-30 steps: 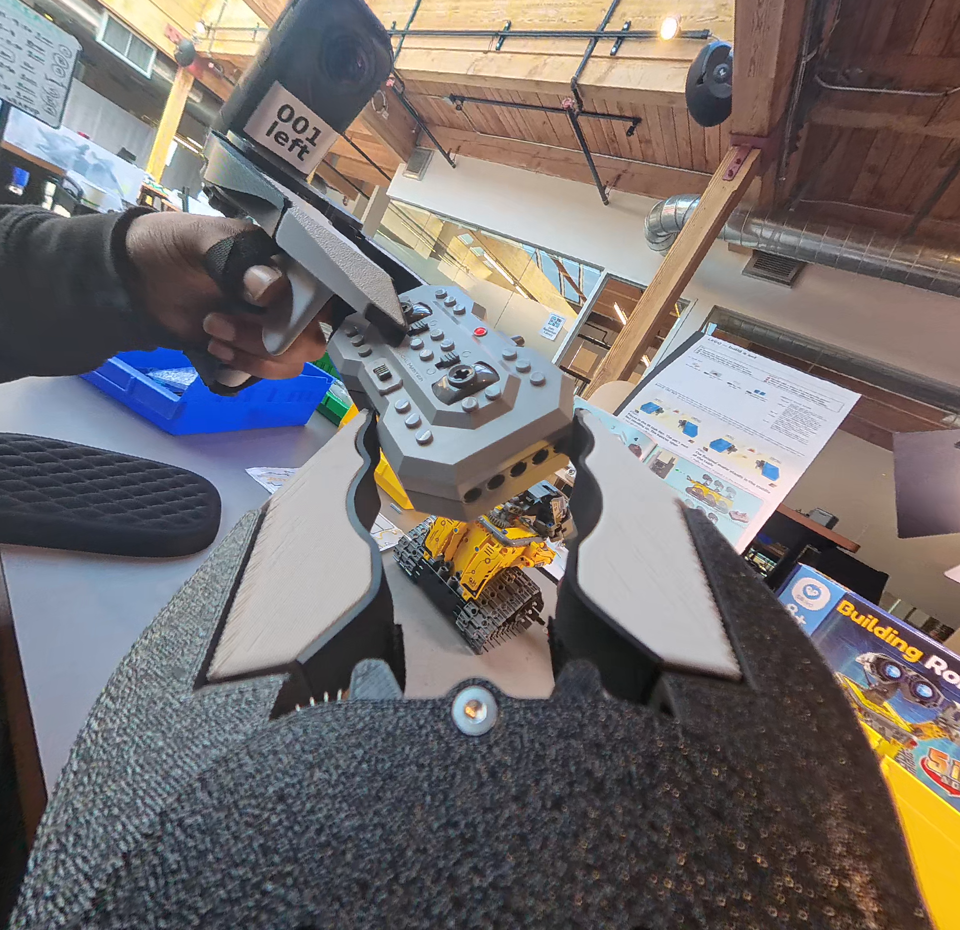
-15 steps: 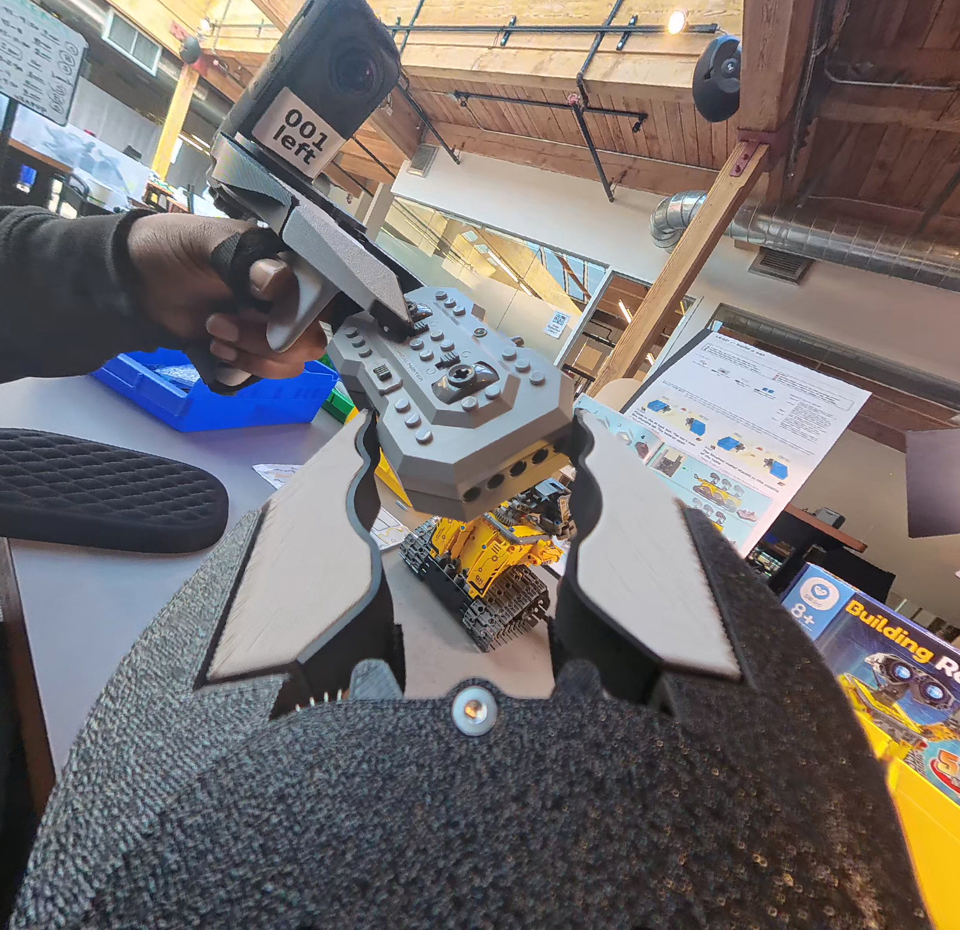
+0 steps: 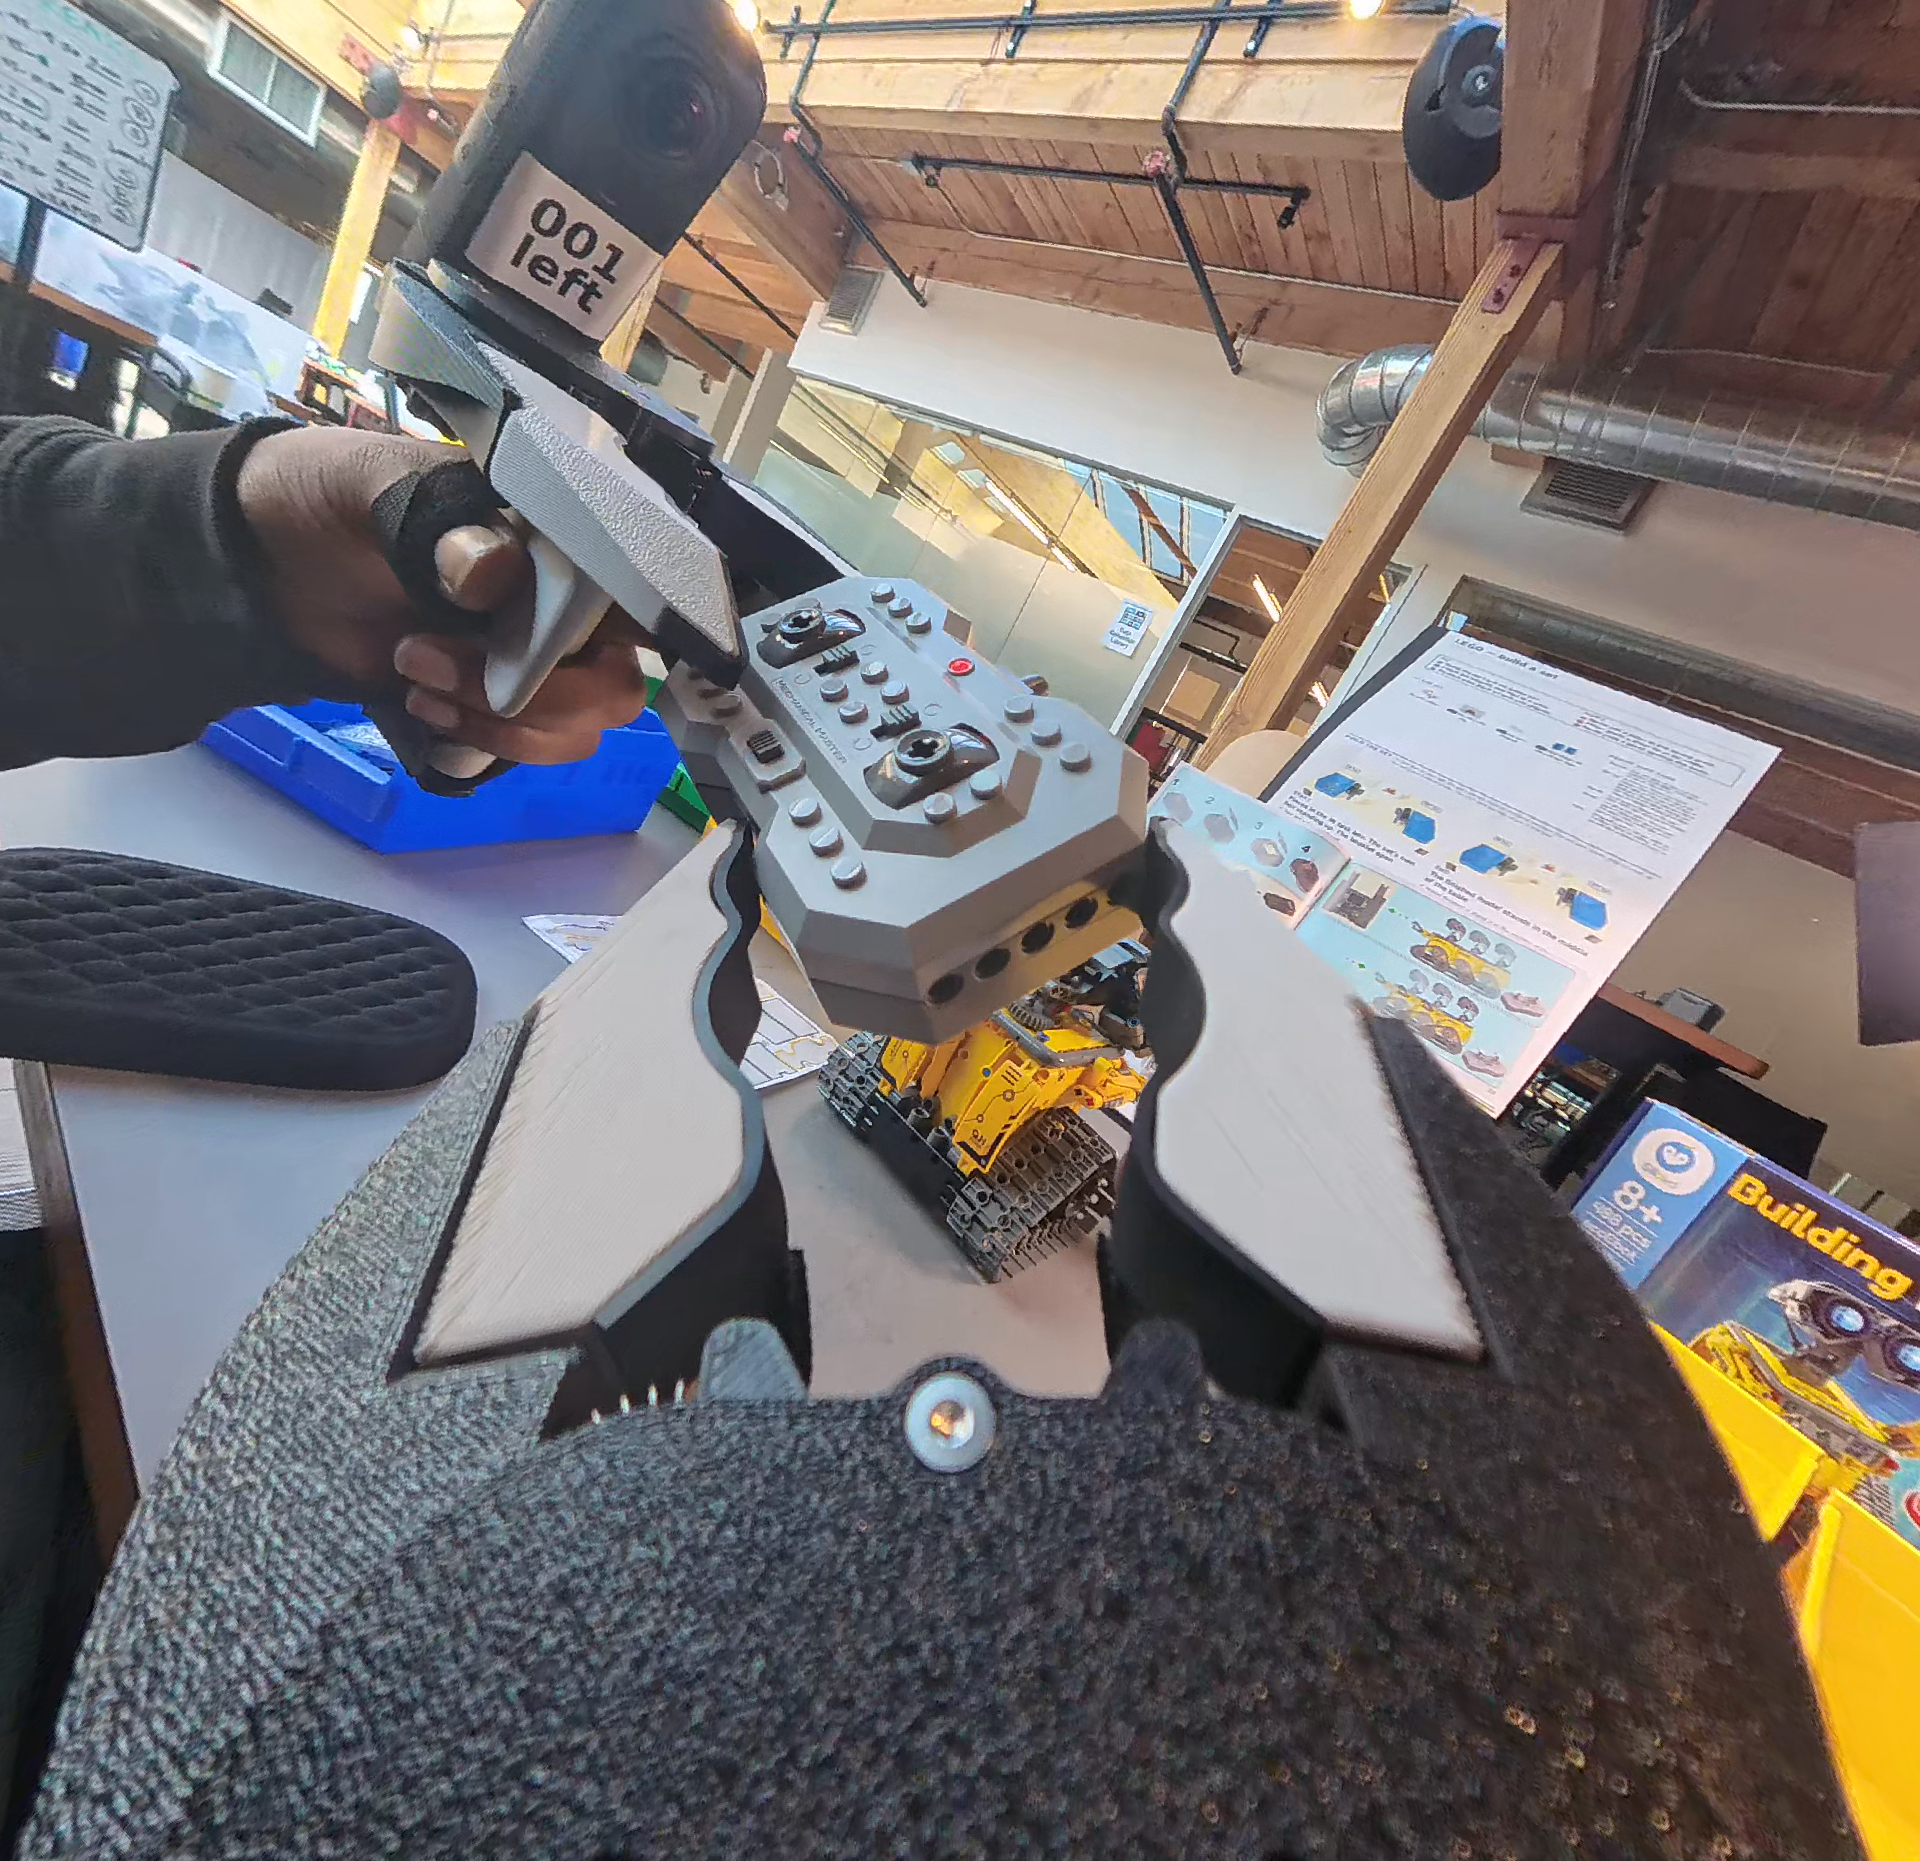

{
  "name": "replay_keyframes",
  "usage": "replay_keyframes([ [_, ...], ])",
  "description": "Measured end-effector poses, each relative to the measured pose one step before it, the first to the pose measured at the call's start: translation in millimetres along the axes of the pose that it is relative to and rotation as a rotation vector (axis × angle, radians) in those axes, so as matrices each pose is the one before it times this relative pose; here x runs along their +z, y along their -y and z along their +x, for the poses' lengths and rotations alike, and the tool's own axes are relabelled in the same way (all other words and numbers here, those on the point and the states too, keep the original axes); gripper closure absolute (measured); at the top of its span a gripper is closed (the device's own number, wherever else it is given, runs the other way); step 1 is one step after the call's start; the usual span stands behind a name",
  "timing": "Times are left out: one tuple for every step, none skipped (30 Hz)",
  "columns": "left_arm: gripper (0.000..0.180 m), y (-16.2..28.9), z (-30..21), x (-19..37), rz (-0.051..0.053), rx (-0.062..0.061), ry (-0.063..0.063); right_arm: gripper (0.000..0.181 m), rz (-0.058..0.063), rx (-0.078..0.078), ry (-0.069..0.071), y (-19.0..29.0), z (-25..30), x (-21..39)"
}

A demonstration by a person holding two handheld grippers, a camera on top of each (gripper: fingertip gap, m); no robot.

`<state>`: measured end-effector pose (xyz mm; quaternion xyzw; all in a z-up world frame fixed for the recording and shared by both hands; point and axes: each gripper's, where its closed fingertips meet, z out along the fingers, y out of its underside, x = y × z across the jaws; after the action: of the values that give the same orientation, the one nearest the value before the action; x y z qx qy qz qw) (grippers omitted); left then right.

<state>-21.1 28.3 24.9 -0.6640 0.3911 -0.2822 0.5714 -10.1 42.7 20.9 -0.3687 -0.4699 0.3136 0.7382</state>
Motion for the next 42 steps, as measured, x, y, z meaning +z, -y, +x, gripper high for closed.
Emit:
replay_keyframes([
  [0.11,-0.52,-0.14,0.06,-0.001,0.0011,0.0001,0.108,-0.0012,0.0013,0.0004,-0.23,-0.1,0.03],
  [0.11,-0.56,-0.24,0.07,-0.0022,0.0026,0.0013,0.108,-0.0006,0.0029,0.0014,-0.29,-0.04,-0.04],
  [0.11,-0.73,-0.2,0.09,-0.0038,0.0054,0.002,0.108,0.0002,0.0044,0.0024,-0.17,0.0,-0.09],
  [0.111,-0.61,-0.05,-0.06,-0.0037,0.0087,0.002,0.108,0.0008,0.0058,0.0028,-0.22,-0.13,-0.05],
  [0.111,-0.38,0.2,0.04,-0.0024,0.0111,0.0016,0.108,0.002,0.0068,0.0028,-0.07,-0.03,-0.13],
  [0.11,-0.15,0.41,-0.14,-0.0006,0.0134,0.001,0.108,0.0035,0.0085,0.0027,0.25,-0.03,-0.19],
  [0.11,-0.24,0.18,-0.16,-0.0013,0.0122,0.0016,0.108,0.0033,0.0102,0.0039,0.31,-0.05,-0.1],
  [0.11,-0.38,0.25,-0.1,-0.0019,0.0129,0.0012,0.108,0.0021,0.0089,0.0043,0.23,-0.01,-0.06],
  [0.11,-0.33,0.07,-0.26,-0.0008,0.0151,0.003,0.108,0.0025,0.0085,0.0047,0.26,0.08,-0.11],
  [0.111,-0.56,-0.22,-0.17,-0.0008,0.0174,0.0052,0.108,0.0024,0.0103,0.0056,0.32,-0.2,0.09],
  [0.111,-0.68,0.11,-0.38,-0.0008,0.0168,0.0032,0.108,0.0006,0.0106,0.0071,0.07,-0.22,0.03],
  [0.11,-0.3,0.27,-0.4,0.0023,0.0058,-0.0004,0.108,-0.0029,0.0094,0.0085,-0.7,-0.48,0.2],
  [0.11,-0.35,0.46,-0.35,0.0038,-0.001,-0.0036,0.108,-0.0004,0.0098,0.0083,-0.36,-0.54,0.12],
  [0.11,-0.47,0.89,-0.4,0.006,0.0011,-0.0067,0.108,-0.0007,0.0129,0.0118,-0.63,-0.91,0.04],
  [0.109,-0.35,0.98,-0.67,0.0094,0.0075,-0.005,0.108,-0.0001,0.0137,0.0131,-0.73,-1.28,0.2],
  [0.109,-1.13,0.76,-0.79,0.0053,0.0091,-0.0023,0.107,-0.0042,0.0132,0.0143,-1.41,-1.83,0.59],
  [0.108,-1.94,0.21,-0.76,-0.0003,0.0087,0.0014,0.107,-0.008,0.012,0.0127,-2.08,-1.63,0.67],
  [0.108,-2.63,0.12,-0.91,-0.0035,0.01,0.0029,0.107,-0.01,0.0095,0.011,-2.73,-1.53,0.79],
  [0.108,-3.16,0.35,-0.91,-0.0047,0.0099,0.0021,0.107,-0.0128,0.0163,0.0149,-3.45,-1.87,0.99],
  [0.108,-3.33,0.21,-0.96,-0.0021,0.0045,0.001,0.108,-0.0108,0.0201,0.0114,-3.72,-1.24,0.82],
  [0.107,-4.25,0.19,-0.7,-0.0045,0.0008,-0.0038,0.108,-0.0135,0.019,0.011,-4.44,-1.49,1.2],
  [0.108,-6.1,0.79,-0.82,-0.0093,0.0053,-0.0093,0.108,-0.0251,0.0289,0.0194,-6.37,-2.13,1.53],
  [0.109,-8.19,0.47,-0.43,-0.0167,0.0088,-0.0054,0.108,-0.0408,0.0478,0.0292,-9.13,-2.2,2.26],
  [0.109,-10.2,-0.87,0.34,-0.0221,0.0016,0.0013,0.108,-0.0354,0.0378,0.0168,-9.34,-0.35,2.09],
  [0.109,-10.73,-0.89,1.04,-0.0208,-0.0151,-0.0017,0.107,-0.0316,0.0205,0.0105,-9.77,0.12,2.41],
  [0.109,-11.29,-1.45,1.82,-0.0207,-0.0327,-0.0051,0.107,-0.0348,0.0214,0.0084,-10.48,0.38,2.59],
  [0.109,-10.06,-1.93,2.1,-0.0092,-0.0364,-0.0085,0.107,-0.0264,0.0146,0.0009,-9.7,0.91,2.8],
  [0.109,-9.73,-2.14,2.12,-0.0057,-0.0296,-0.0124,0.107,-0.0258,0.023,0.0034,-9.89,0.91,2.89],
  [0.11,-9.91,-3.17,2.5,-0.0093,-0.0289,-0.0112,0.107,-0.0264,0.022,0.004,-9.83,1.52,3.24],
  [0.11,-10.86,-4.18,2.83,-0.02,-0.0285,-0.0088,0.107,-0.0365,0.0202,0.0039,-10.78,2.43,3.77],
  [0.11,-11.07,-5.11,3.09,-0.0252,-0.019,-0.0048,0.107,-0.0509,0.0158,0.009,-11.86,2.57,4.53],
  [0.111,-10.33,-5.11,3.08,-0.0235,-0.013,-0.0041,0.107,-0.0575,0.0052,0.0073,-11.93,2.96,5.22],
  [0.111,-9.52,-5.23,2.79,-0.0223,-0.0123,-0.005,0.107,-0.052,-0.003,0.0038,-9.96,3.47,5.83],
  [0.111,-8.17,-4.97,2.11,-0.0174,-0.0131,-0.0069,0.107,-0.0532,-0.0015,0.0085,-8.87,2.87,5.96],
  [0.111,-7.56,-5.22,1.61,-0.0169,-0.0174,-0.0061,0.107,-0.0456,0.0001,0.0064,-6.67,3.0,5.93],
  [0.111,-7.22,-5.16,1.31,-0.0201,-0.0184,-0.006,0.107,-0.0418,-0.0023,0.0046,-5.43,2.89,6.05],
  [0.111,-7.34,-4.98,1.19,-0.0254,-0.0145,-0.0033,0.107,-0.0436,-0.005,0.0058,-5.31,2.54,6.29],
  [0.111,-7.27,-5.14,1.24,-0.0303,-0.0087,0.0028,0.107,-0.0469,-0.0071,0.0063,-5.39,2.25,6.53],
  [0.111,-6.54,-5.5,1.31,-0.0282,0.0006,0.0106,0.107,-0.0415,-0.0132,-0.0003,-4.54,2.99,6.36],
  [0.111,-5.72,-5.1,1.57,-0.0264,-0.001,0.01,0.108,-0.0371,-0.0145,-0.0022,-3.99,3.19,5.93],
  [0.111,-5.2,-4.68,1.88,-0.026,-0.0045,0.0065,0.108,-0.0326,-0.0086,0.0002,-3.38,2.96,5.35],
  [0.111,-4.66,-4.29,1.99,-0.0227,-0.0016,0.0057,0.108,-0.0224,-0.0083,0.0011,-2.26,2.69,4.46],
])
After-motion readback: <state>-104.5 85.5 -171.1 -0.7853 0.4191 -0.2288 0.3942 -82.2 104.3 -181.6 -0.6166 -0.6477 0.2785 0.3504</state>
